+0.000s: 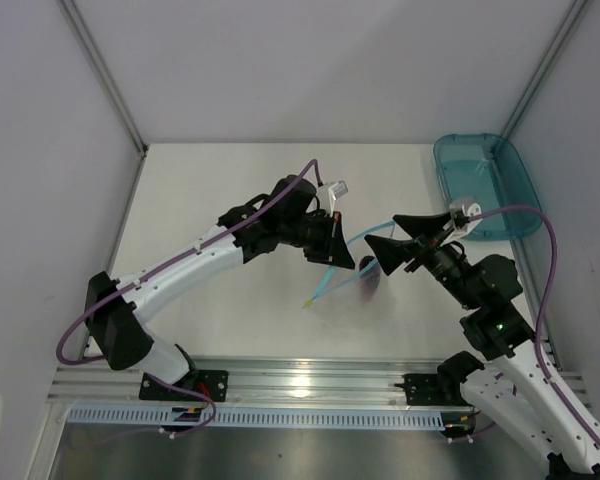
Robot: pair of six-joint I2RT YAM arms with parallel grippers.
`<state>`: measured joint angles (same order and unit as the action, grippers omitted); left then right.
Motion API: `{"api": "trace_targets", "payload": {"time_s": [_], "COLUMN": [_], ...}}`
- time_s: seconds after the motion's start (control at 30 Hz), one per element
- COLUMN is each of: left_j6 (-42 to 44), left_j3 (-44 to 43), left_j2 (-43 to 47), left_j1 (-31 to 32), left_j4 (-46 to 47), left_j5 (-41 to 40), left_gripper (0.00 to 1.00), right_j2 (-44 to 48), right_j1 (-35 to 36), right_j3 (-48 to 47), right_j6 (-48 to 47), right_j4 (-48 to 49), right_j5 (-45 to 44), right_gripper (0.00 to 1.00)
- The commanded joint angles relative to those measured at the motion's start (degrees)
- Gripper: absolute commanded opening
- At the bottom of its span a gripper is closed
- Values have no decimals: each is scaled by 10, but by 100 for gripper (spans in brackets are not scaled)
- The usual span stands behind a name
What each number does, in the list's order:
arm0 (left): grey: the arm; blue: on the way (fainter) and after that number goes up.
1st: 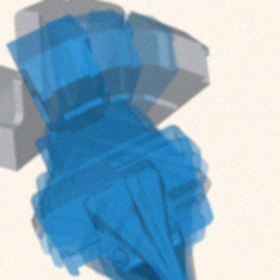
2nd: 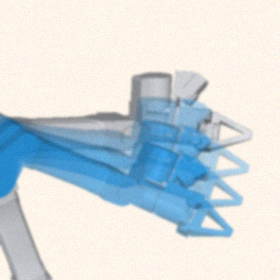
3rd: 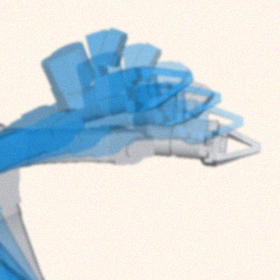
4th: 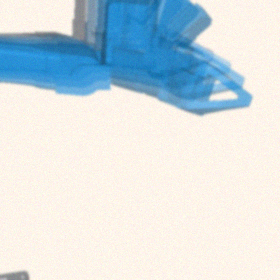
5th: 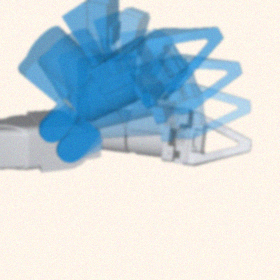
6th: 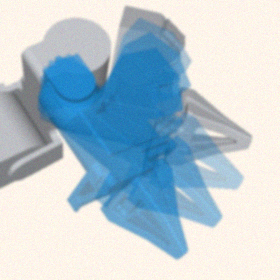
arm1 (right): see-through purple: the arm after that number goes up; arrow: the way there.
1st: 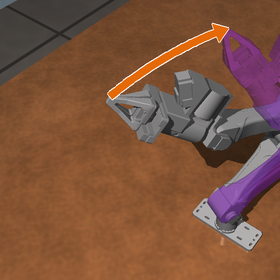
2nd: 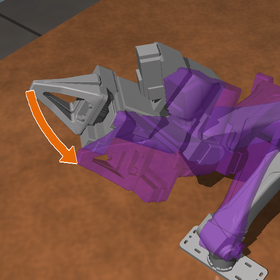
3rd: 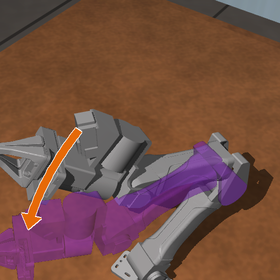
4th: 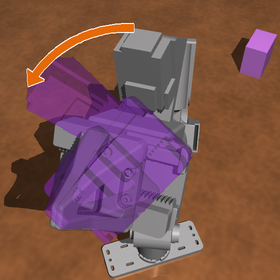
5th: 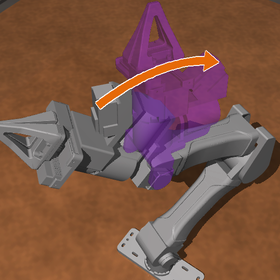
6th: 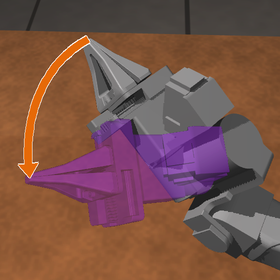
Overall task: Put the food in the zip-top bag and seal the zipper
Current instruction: Place the fake vegetable in the zipper food storage bag, then pick up the fake vegetable from the bin.
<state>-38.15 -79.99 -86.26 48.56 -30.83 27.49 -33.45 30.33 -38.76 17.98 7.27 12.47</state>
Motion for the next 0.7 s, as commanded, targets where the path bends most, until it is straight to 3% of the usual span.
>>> {"api": "trace_targets", "payload": {"time_s": [0.0, 0.17, 0.27, 0.4, 0.67], "left_j6": [-11, -10, 3, 26, 57], "left_j3": [-3, 4, 7, 25, 89], "left_j2": [19, 25, 36, 61, 120], "left_j1": [-6, -6, -6, -6, -6], "left_j4": [24, 27, 14, -11, -34], "left_j5": [24, 26, 6, -40, -129], "left_gripper": [0, 1, 1, 1, 1], "right_j2": [-6, -15, -27, -73, -158], "right_j1": [3, 3, 3, 3, -20], "right_j3": [-4, -20, -53, -106, -199], "right_j6": [1, 9, 14, 28, 53], "right_j4": [3, -8, -53, -138, -231], "right_j5": [4, -17, -72, -167, -233], "right_gripper": [99, 99, 99, 100, 99]}}
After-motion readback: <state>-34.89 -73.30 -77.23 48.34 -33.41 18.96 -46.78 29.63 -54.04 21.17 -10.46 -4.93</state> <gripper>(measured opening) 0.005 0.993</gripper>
